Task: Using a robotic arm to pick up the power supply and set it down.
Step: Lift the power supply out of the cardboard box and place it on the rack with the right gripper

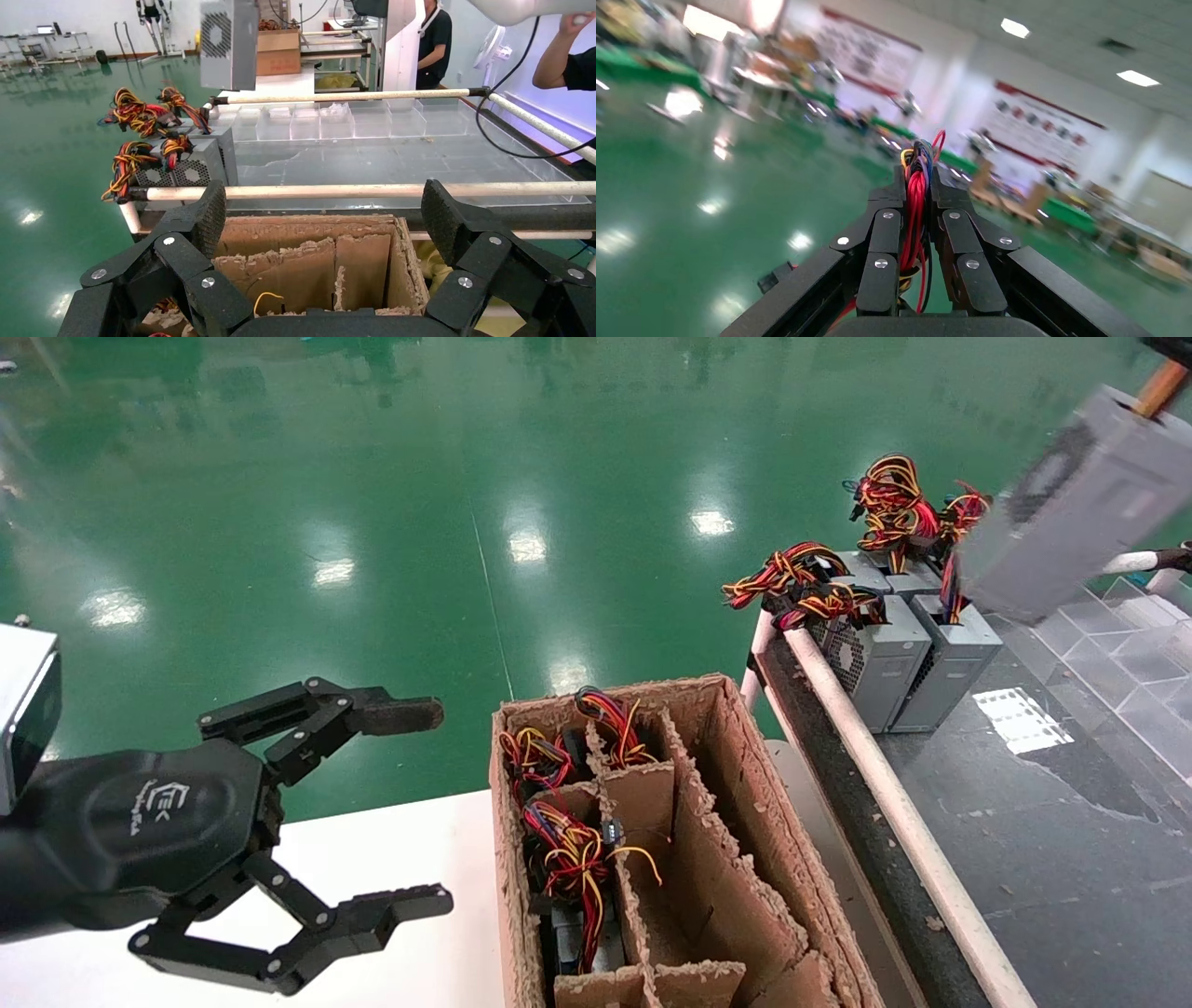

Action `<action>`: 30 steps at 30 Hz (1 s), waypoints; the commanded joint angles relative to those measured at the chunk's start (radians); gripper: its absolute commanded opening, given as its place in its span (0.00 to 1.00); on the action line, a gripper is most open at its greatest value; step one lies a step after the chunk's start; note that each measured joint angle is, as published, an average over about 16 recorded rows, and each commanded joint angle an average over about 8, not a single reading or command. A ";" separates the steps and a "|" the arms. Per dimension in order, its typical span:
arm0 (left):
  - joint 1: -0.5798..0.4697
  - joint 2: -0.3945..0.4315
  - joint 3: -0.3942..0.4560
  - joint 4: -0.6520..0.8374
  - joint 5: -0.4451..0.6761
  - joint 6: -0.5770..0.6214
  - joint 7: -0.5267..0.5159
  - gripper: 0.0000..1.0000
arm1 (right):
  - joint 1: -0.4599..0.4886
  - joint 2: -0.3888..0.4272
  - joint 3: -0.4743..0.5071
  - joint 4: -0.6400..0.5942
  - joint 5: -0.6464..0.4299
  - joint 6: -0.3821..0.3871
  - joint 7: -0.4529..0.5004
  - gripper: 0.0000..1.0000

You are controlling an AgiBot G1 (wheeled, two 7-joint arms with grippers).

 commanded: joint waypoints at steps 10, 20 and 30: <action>0.000 0.000 0.000 0.000 0.000 0.000 0.000 1.00 | 0.047 0.001 -0.050 -0.264 -0.123 0.054 -0.142 0.00; 0.000 0.000 0.000 0.000 0.000 0.000 0.000 1.00 | 0.097 -0.087 -0.104 -0.412 -0.210 0.105 -0.256 0.00; 0.000 0.000 0.000 0.000 0.000 0.000 0.000 1.00 | 0.161 -0.204 -0.136 -0.522 -0.257 0.152 -0.332 0.00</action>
